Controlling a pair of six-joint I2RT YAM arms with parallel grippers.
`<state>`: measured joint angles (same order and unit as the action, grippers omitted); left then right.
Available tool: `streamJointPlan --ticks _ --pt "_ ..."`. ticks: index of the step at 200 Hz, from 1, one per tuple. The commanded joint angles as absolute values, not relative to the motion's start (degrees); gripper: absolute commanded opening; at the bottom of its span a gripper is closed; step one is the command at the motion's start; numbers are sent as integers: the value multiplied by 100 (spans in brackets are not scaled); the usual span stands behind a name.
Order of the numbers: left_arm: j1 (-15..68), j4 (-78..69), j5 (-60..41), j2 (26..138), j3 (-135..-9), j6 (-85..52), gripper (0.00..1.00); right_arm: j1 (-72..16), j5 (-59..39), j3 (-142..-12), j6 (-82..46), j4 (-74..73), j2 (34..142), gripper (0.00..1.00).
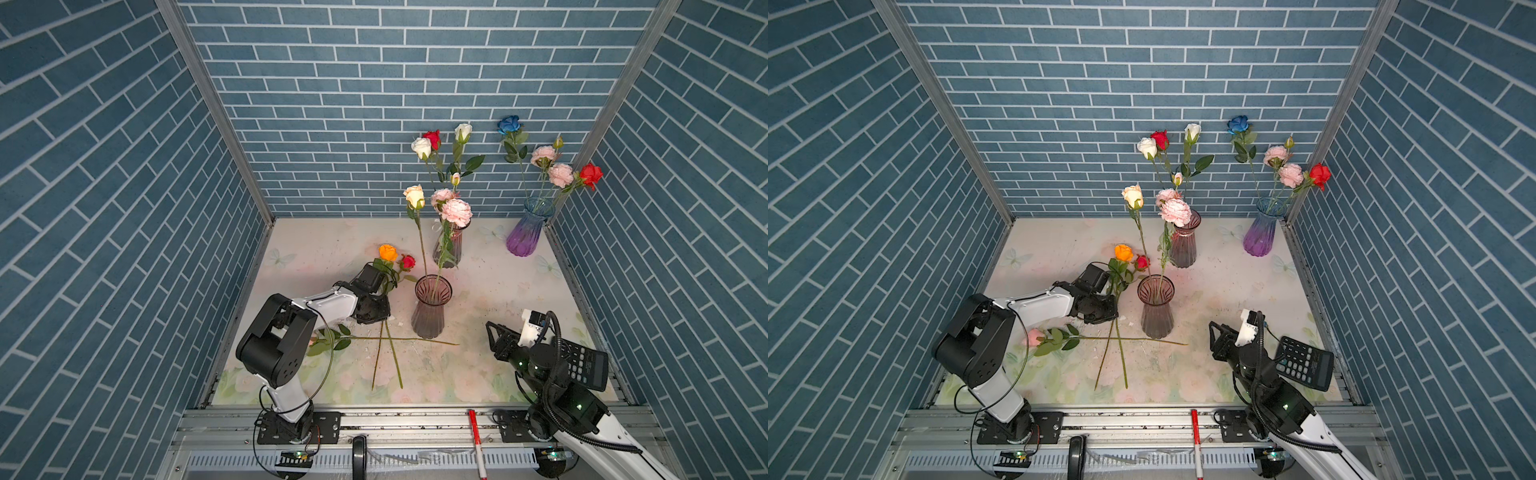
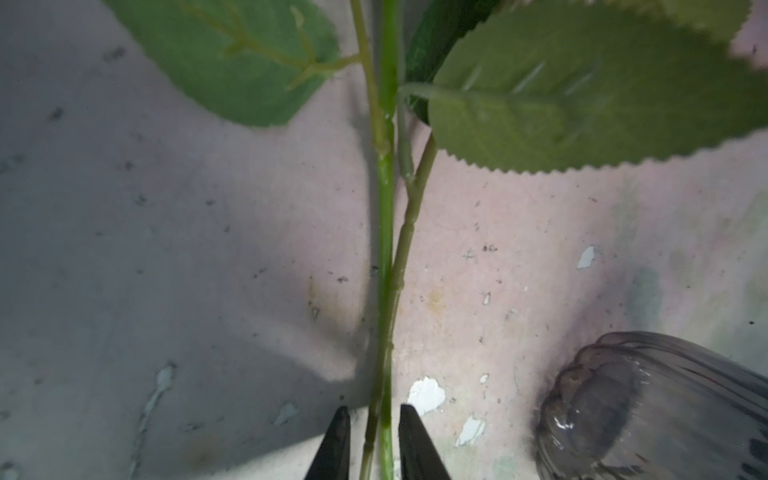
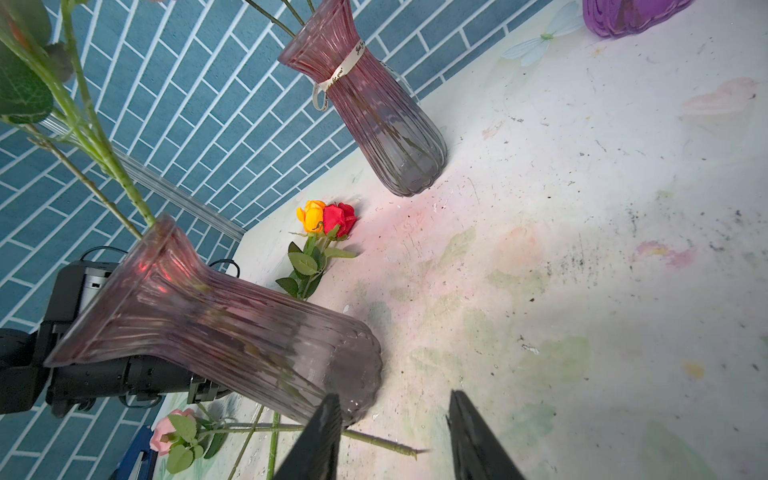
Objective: Arrange the flowers into the vase
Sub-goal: 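Lower the left gripper to the pile and close on the red rose stem, then lift the red rose with the left gripper while the right gripper approaches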
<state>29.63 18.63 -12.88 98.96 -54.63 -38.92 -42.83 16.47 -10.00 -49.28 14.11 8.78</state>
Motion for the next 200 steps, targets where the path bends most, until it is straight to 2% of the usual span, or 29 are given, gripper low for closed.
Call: streamJointPlan --ticks 1,35,80,161,200 --pt "2942 2435 -1034 10027 -5632 -3823 19 -4252 1616 -950 -5098 1328 836 44" --pt "2934 2541 -993 10022 -5639 -3771 0 -4244 1626 -936 -5106 1330 832 44" --pt "2878 2004 -1239 9606 -5219 -3719 0 -4236 1626 -935 -5106 1329 837 44" --pt "2853 81 -1953 8143 -3957 -3678 0 -4228 1615 -957 -5115 1283 923 44" --pt "2869 -472 -1952 6923 -3287 -3735 0 -4228 1549 -1005 -5057 1301 927 44"
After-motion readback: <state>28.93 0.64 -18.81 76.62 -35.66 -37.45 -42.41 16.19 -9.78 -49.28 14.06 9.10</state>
